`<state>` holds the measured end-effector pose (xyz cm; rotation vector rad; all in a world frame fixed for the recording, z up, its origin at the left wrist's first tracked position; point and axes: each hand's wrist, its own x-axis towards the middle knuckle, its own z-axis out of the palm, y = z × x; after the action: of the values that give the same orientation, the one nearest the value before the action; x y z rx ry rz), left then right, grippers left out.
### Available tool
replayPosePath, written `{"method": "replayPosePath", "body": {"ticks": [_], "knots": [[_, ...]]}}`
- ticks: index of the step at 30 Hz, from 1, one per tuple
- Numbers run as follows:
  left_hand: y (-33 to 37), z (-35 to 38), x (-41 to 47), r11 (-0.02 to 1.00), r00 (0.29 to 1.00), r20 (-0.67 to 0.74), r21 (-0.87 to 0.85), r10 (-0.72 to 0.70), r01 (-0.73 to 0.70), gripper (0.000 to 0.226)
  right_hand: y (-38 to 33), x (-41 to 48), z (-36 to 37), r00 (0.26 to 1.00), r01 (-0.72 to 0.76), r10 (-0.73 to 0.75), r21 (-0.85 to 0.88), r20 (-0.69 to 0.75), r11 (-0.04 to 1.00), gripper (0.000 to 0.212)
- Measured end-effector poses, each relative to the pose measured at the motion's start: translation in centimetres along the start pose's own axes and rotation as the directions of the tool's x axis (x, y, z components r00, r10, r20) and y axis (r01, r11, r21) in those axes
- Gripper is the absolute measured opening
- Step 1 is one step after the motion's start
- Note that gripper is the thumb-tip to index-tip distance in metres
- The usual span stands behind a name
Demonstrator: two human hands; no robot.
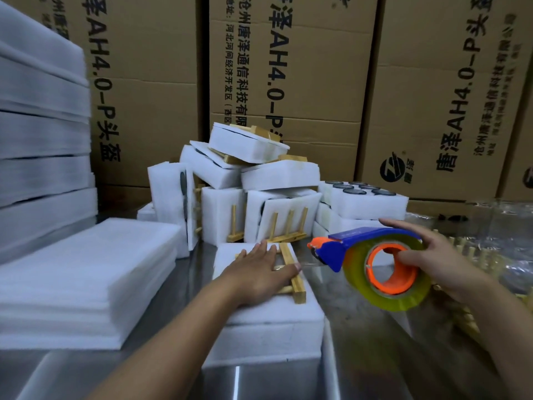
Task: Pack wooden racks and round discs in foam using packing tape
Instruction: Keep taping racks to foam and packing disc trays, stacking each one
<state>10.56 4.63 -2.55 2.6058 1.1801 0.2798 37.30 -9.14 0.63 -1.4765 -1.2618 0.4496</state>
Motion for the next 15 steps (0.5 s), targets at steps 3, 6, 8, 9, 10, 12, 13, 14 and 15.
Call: {"method": "replayPosePath", "body": {"ticks": [3, 6, 8, 9, 10, 12, 13, 14, 15], "knots": [[0.0, 0.0, -0.1, 1.000, 1.000, 0.001, -0.010, 0.005, -0.005, 0.083, 0.0, -0.4, -2.0, 1.000, -0.004, 0.003, -0.037, -0.013, 0.999, 0.067], [0.0, 0.1, 0.0, 1.000, 1.000, 0.000, -0.004, 0.013, -0.013, 0.082, 0.1, -0.9, -3.9, 1.000, -0.020, 0.019, -0.048, -0.014, 0.999, 0.069], [0.0, 0.1, 0.1, 1.000, 1.000, -0.002, -0.006, 0.016, -0.016, 0.082, -0.3, -1.0, -4.4, 1.000, 0.001, 0.000, -0.110, 0.012, 0.994, 0.070], [0.0, 0.0, 0.0, 1.000, 1.000, -0.003, -0.009, 0.017, -0.017, 0.081, -0.6, -1.0, -4.4, 0.999, 0.014, -0.009, -0.144, 0.035, 0.989, 0.070], [0.0, 0.0, 0.0, 1.000, 1.000, -0.003, -0.011, 0.016, -0.016, 0.081, -0.9, -0.9, -4.3, 0.998, 0.024, -0.013, -0.181, 0.059, 0.983, 0.070], [-0.1, 0.0, 0.1, 1.000, 1.000, -0.004, -0.015, 0.015, -0.015, 0.081, -1.6, -0.5, -4.0, 0.994, 0.030, 0.000, -0.266, 0.112, 0.964, 0.068], [-0.1, 0.1, 0.2, 1.000, 1.000, -0.007, -0.018, 0.015, -0.015, 0.081, -1.9, -0.4, -3.7, 0.989, 0.035, 0.012, -0.313, 0.145, 0.949, 0.068], [-0.1, 0.1, 0.3, 1.000, 1.000, -0.011, -0.021, 0.015, -0.016, 0.082, -2.2, -0.2, -3.3, 0.983, 0.060, 0.011, -0.372, 0.185, 0.926, 0.068], [-0.1, 0.2, 0.4, 1.000, 1.000, -0.015, -0.025, 0.015, -0.015, 0.081, -2.5, 0.0, -2.8, 0.973, 0.105, -0.003, -0.436, 0.229, 0.894, 0.068]]}}
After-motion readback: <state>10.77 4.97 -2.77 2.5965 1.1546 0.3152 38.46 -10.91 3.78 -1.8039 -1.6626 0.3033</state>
